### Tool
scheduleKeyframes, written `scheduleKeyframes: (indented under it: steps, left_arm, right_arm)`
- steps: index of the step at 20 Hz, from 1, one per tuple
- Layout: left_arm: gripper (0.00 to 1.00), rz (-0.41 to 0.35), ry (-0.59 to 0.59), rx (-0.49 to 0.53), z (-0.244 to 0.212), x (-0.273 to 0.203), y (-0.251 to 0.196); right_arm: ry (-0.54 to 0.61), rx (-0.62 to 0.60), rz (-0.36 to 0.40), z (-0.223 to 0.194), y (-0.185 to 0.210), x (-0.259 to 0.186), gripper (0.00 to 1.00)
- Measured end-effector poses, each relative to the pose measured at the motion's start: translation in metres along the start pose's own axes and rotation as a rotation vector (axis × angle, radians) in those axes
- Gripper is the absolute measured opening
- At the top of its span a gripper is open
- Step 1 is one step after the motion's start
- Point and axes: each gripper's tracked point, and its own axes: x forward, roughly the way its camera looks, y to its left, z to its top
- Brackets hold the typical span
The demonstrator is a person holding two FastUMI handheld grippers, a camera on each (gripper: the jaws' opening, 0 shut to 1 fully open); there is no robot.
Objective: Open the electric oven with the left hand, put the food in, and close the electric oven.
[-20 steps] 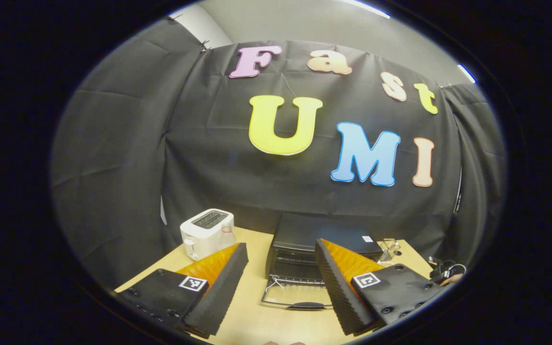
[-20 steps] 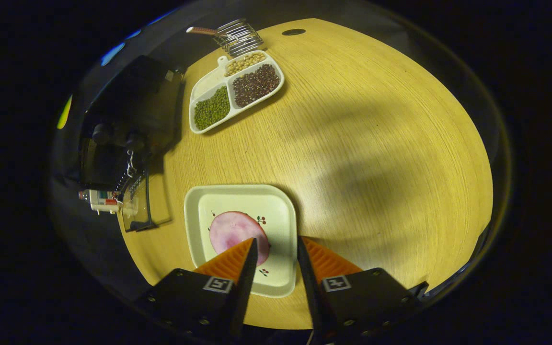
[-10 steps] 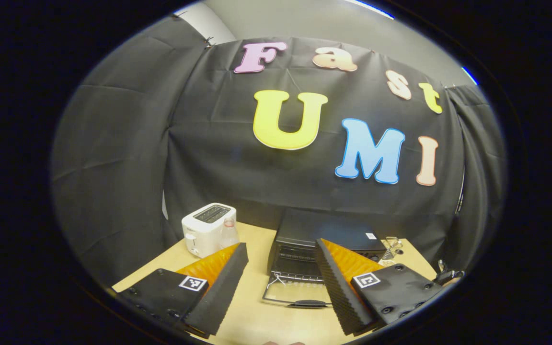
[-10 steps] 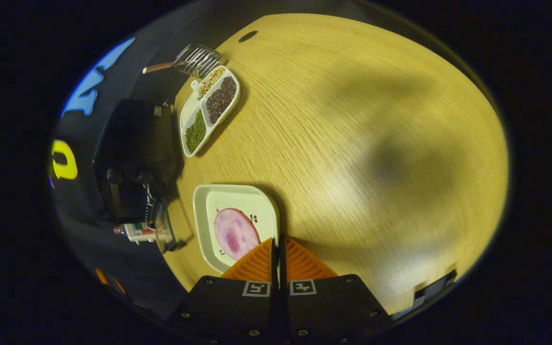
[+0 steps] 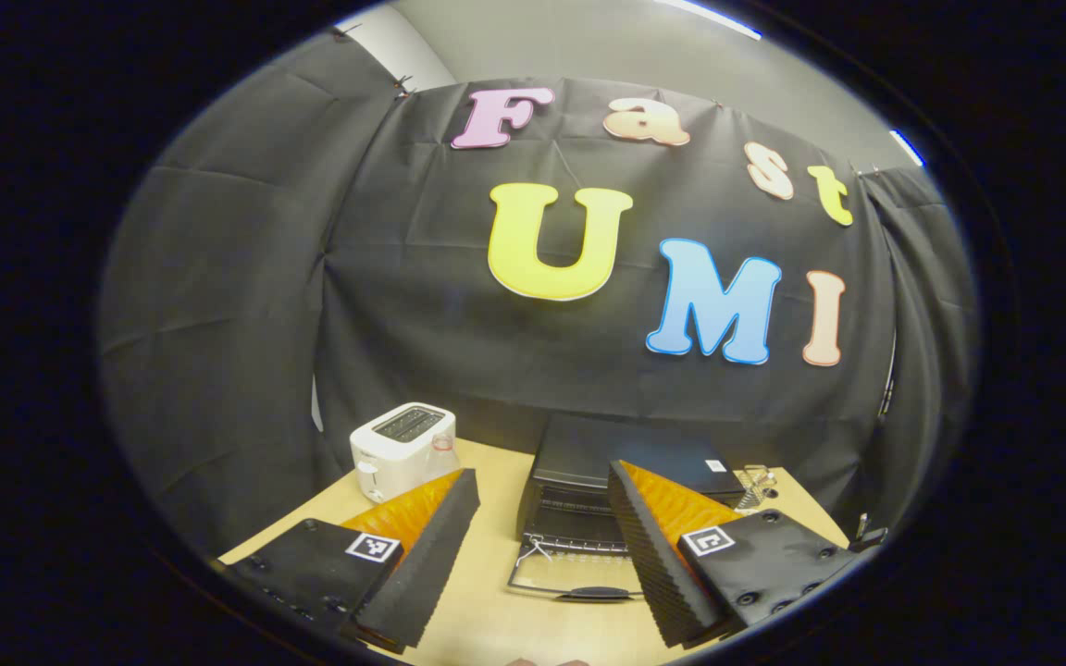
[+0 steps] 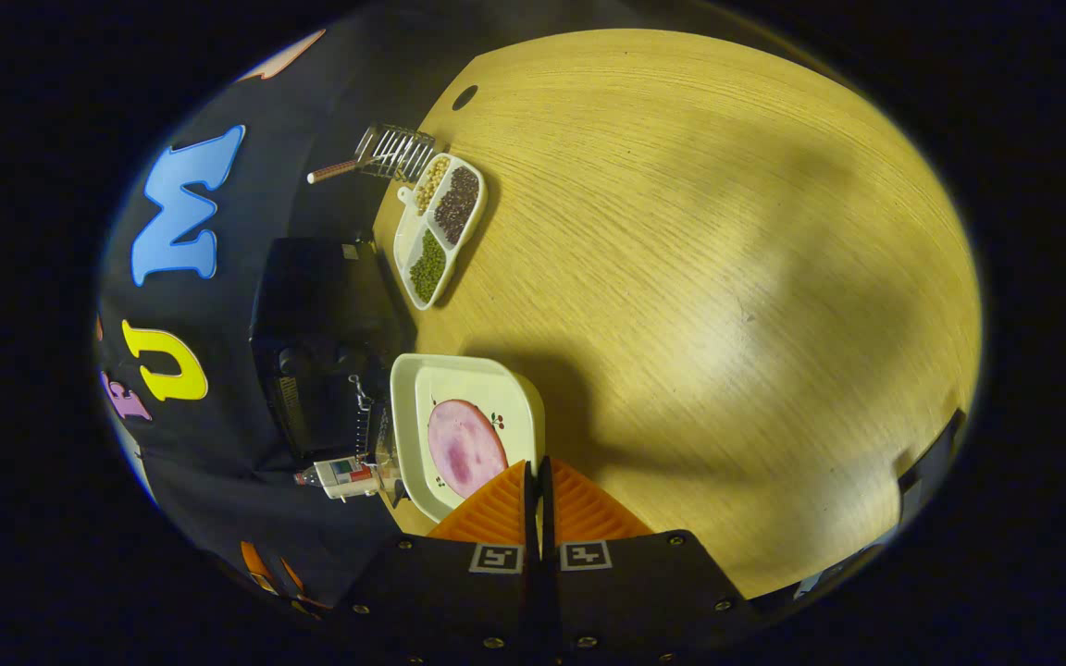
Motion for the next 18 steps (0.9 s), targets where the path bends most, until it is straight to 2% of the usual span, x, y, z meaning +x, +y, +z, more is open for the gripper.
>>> scheduleKeyframes:
  steps: [5,11,18]
  left_arm:
    - [0.95,-0.022,-0.018,-0.001,0.005,-0.001,0.012]
    - [0.95,-0.048,-0.025,-0.019,0.011,-0.001,0.041]
    - [0.95,-0.019,-0.013,-0.040,0.007,-0.009,0.091]
  right_arm:
    - [-0.035,0.013,0.027,-0.043,0.060,-0.001,0.00]
    - [-0.078,0.114,0.046,-0.081,0.119,0.015,0.00]
    - [-0.124,0.305,0.016,-0.099,0.176,0.084,0.00]
